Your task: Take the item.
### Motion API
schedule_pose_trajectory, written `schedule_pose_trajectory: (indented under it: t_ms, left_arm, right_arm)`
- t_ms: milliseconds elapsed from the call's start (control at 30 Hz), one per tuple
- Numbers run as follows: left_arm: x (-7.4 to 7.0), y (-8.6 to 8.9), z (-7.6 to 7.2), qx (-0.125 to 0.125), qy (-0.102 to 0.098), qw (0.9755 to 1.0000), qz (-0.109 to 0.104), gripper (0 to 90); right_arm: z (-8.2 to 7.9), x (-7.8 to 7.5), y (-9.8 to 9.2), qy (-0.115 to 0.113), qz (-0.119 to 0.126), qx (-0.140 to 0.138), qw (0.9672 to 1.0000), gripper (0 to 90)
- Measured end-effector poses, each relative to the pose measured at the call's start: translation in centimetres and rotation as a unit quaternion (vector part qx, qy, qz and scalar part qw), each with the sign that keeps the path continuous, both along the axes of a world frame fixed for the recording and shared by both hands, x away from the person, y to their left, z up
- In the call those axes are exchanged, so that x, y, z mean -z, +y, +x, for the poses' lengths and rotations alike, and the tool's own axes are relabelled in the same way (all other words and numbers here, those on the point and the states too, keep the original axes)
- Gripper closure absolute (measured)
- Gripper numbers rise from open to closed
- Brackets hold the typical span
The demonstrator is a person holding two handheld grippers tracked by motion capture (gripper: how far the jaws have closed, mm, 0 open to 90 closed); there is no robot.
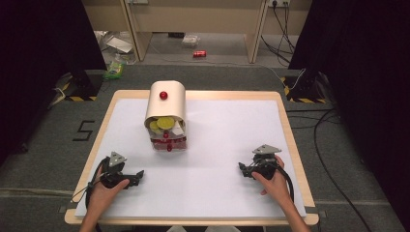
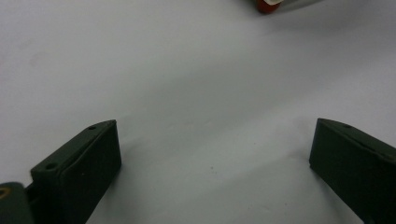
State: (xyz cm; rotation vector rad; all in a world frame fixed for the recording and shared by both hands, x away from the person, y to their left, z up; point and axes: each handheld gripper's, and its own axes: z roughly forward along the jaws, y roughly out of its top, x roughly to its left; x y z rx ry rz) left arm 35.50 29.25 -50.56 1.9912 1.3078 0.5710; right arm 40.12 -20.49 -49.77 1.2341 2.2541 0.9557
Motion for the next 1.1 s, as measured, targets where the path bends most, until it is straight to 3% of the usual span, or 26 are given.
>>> schedule_pose_trajectory:
  t_ms: [267, 400, 600, 700, 1100]
  left_arm:
    - [-0.1, 0.2, 0.0, 0.006, 0.002, 0.9999, -0.008, 3.7]
    - [-0.2, 0.2, -0.2, 0.018, -0.008, 0.9997, -0.016, 15.1]
    - [-0.6, -0.2, -0.5, 0.031, -0.012, 0.999, -0.031, 15.1]
    - [-1.1, -0.6, -0.7, 0.041, -0.02, 0.9986, -0.028, 15.1]
    - [-4.2, -1.9, -1.4, 0.067, -0.052, 0.9951, -0.052, 15.4]
  right_arm:
    - [0.0, 0.0, 0.0, 0.0, 0.001, 0.0, 1.0, 13.5]
    - [0.0, 0.0, 0.0, 0.0, 0.0, -0.001, 1.0, 13.5]
    - [0.0, 0.0, 0.0, 0.001, 0.001, 0.0, 1.0, 13.5]
    - [0.0, 0.0, 0.0, 0.0, 0.001, 0.0, 1.0, 13.5]
    - [0.0, 0.0, 0.0, 0.0, 0.0, 0.0, 1.0, 13.5]
